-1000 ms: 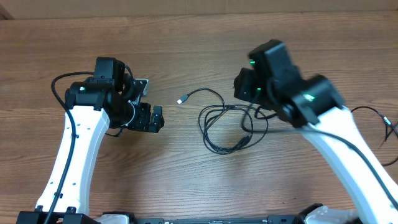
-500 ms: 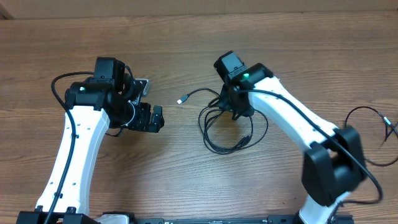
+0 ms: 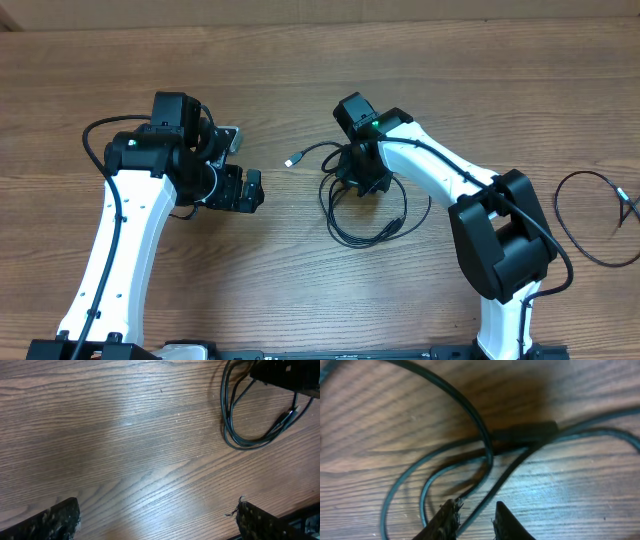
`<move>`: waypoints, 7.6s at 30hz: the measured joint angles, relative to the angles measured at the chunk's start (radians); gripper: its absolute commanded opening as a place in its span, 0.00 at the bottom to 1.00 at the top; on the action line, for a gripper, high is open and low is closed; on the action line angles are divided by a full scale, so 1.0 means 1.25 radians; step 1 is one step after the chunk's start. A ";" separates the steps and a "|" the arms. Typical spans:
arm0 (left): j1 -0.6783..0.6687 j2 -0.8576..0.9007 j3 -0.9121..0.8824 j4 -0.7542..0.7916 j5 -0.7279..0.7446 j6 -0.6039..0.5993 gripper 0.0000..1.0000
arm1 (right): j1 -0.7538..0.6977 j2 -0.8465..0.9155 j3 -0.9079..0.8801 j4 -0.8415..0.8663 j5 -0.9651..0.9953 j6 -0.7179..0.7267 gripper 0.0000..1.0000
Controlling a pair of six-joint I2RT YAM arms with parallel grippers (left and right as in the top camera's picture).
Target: Untangle cables
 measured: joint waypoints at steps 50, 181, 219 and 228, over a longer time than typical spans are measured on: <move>0.000 0.000 0.000 0.000 0.000 0.000 0.99 | 0.032 -0.519 0.164 -0.183 -0.028 -0.151 0.04; -0.222 -0.023 0.177 0.237 -0.028 -0.631 0.04 | 0.108 -0.629 0.046 -0.165 0.142 -0.175 0.04; -0.113 -0.023 0.177 0.248 0.471 -0.795 0.04 | 0.109 -0.517 0.042 0.026 -0.161 -0.472 0.10; -0.113 -0.023 0.177 0.243 0.488 -0.795 0.04 | 0.109 -0.515 0.042 0.038 -0.158 -0.483 0.09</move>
